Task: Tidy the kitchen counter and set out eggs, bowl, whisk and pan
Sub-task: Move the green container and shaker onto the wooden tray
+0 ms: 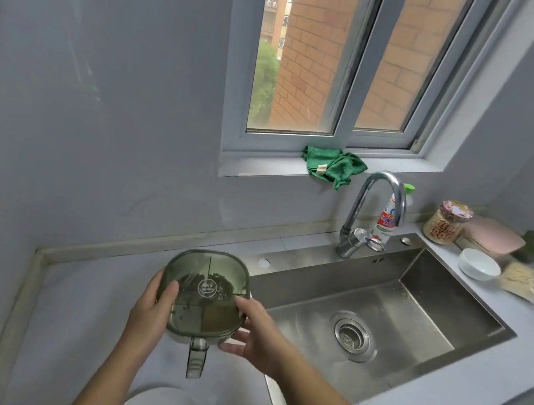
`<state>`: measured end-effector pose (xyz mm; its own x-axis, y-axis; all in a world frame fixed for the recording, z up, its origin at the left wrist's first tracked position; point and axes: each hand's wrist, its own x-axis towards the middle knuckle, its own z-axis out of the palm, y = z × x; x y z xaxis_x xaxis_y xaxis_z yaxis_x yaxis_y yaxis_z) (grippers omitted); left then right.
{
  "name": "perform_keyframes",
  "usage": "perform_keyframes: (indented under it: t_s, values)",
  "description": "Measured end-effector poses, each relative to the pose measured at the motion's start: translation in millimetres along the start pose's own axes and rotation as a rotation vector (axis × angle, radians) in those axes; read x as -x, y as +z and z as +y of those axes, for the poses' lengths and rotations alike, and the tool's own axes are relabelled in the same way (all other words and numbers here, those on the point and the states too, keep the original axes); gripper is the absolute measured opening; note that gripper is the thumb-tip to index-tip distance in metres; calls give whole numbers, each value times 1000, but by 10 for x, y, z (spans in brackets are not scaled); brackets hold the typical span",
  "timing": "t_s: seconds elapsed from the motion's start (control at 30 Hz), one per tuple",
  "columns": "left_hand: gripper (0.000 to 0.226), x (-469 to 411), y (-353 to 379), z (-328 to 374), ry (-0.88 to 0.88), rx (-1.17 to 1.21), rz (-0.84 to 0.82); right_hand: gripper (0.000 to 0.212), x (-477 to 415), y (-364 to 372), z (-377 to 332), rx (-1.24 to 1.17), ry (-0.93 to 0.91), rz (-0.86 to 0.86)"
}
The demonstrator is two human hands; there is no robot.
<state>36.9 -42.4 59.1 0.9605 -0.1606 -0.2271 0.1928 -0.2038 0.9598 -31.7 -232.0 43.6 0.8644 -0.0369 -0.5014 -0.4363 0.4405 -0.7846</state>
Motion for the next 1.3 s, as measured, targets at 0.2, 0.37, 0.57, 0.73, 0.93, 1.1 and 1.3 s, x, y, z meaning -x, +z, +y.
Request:
perform_keyframes:
  t_s: [0.2,0.37,0.57,0.73,0.93,1.1,1.3]
  values:
    - [34,354,1107,392,67,-57,-160,52,702,-958,-149,-80,-82,170]
    - [32,827,2330,508,49,-81,-316,43,1436,-1954,-255,-145,-147,376]
    - [35,1444,3912,600,-116,-118,-511,45,2325,-3286,-410,-224,-236,633]
    - [39,1838,4825,719,-115,-178,-621,44,2799,-4042,-532,-305,-298,762]
    - [50,1886,5660,880,-97,-208,-698,42,2843,-4689,-709,-400,-307,806]
    - [46,1649,6456,952,-40,-118,-671,45,2618,-5287,-1107,-497,-277,820]
    - [55,1250,7463,1202,54,-198,-659,41,2433,-6008,-1618,-544,-283,878]
